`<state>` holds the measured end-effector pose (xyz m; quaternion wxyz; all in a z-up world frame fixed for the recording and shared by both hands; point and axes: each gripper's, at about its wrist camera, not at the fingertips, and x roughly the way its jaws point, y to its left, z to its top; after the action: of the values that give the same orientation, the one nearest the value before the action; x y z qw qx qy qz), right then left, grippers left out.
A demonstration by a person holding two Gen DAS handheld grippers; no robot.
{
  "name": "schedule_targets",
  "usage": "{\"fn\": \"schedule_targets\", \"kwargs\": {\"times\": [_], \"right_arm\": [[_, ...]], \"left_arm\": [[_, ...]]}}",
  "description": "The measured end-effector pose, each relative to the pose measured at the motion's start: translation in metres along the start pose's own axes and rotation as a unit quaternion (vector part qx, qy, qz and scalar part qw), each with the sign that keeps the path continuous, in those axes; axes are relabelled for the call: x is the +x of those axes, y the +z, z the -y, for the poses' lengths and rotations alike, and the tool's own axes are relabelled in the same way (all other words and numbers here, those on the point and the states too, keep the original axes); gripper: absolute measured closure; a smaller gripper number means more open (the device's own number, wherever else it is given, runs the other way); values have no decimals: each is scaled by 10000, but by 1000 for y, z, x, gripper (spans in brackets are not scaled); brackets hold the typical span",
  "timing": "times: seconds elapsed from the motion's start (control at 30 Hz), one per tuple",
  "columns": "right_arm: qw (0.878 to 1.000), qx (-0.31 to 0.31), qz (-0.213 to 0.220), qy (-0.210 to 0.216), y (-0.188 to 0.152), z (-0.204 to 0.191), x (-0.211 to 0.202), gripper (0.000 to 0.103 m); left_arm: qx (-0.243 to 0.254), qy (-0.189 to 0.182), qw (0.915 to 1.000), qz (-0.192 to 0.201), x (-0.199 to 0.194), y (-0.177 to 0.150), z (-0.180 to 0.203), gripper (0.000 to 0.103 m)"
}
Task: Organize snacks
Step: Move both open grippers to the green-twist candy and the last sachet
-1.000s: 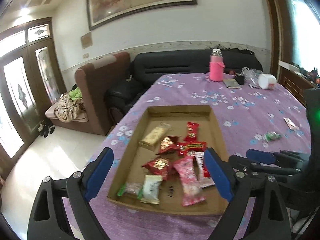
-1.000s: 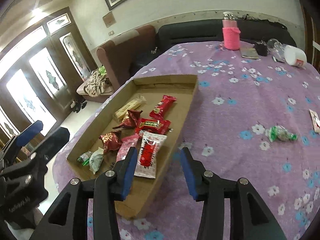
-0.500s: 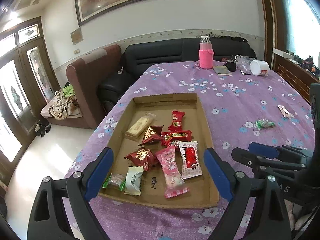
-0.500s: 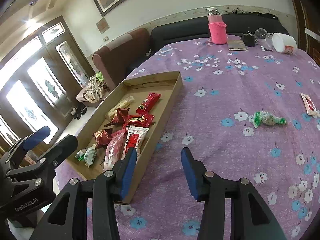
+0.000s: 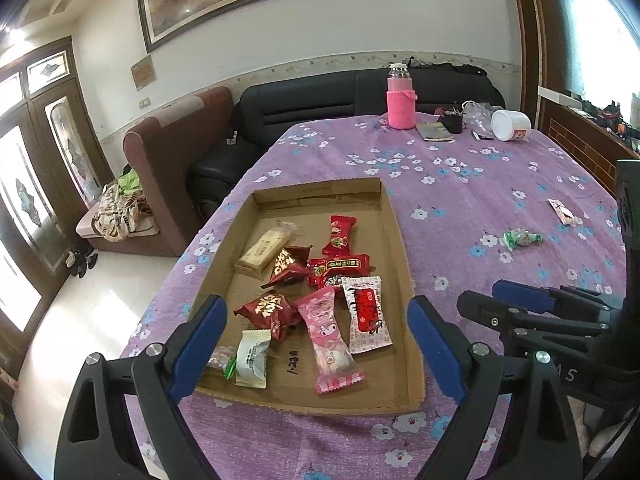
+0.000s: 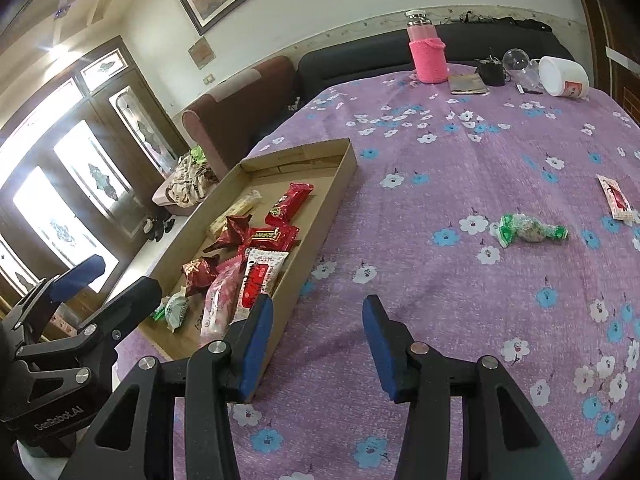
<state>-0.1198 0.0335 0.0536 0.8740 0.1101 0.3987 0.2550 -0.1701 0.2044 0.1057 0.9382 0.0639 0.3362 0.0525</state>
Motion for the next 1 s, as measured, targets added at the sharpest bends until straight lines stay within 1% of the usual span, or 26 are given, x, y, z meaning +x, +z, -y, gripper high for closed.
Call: {"fn": "schedule_targets", "kwargs": {"times": [0.17, 0.23, 0.33, 0.43, 0.5, 0.53, 0.63, 0.73, 0.83, 0.93, 1.0], "right_arm": [[10000, 24, -25, -13, -1, 3, 1, 52], [10000, 18, -40, -57, -1, 6, 0, 52], [9998, 23, -25, -203, -1, 16, -6, 52], [9985, 197, 114, -492, 6, 44, -24, 52], [9961, 489, 197, -702, 13, 75, -38, 53], [9947, 605, 232, -799, 17, 88, -44, 53], [9858, 960, 359, -1328, 31, 141, -63, 53], [9770, 1274, 418, -1658, 44, 188, -74, 53], [9705, 1549, 454, -1789, 57, 225, -75, 53], [9667, 1778, 411, -1793, 66, 252, -67, 53], [9652, 1871, 358, -1792, 71, 266, -58, 53]], "left_arm": [[57, -109, 9999, -29, 1, 1, 4, 12], [67, -216, 9997, -21, 1, 1, 5, 12], [92, -502, 9987, 3, -1, 3, 9, 12], [139, -815, 9966, -35, 0, 5, 16, 12], [146, -975, 9951, -81, 2, 5, 22, 12], [152, -1122, 9935, -135, 4, 5, 27, 12], [132, -1498, 9883, -240, 8, 6, 38, 12], [112, -1785, 9835, -265, 10, 8, 50, 12], [134, -2170, 9753, -401, 19, 16, 68, 12], [149, -2447, 9678, -564, 28, 24, 84, 12], [196, -2720, 9598, -663, 37, 33, 99, 12]]}}
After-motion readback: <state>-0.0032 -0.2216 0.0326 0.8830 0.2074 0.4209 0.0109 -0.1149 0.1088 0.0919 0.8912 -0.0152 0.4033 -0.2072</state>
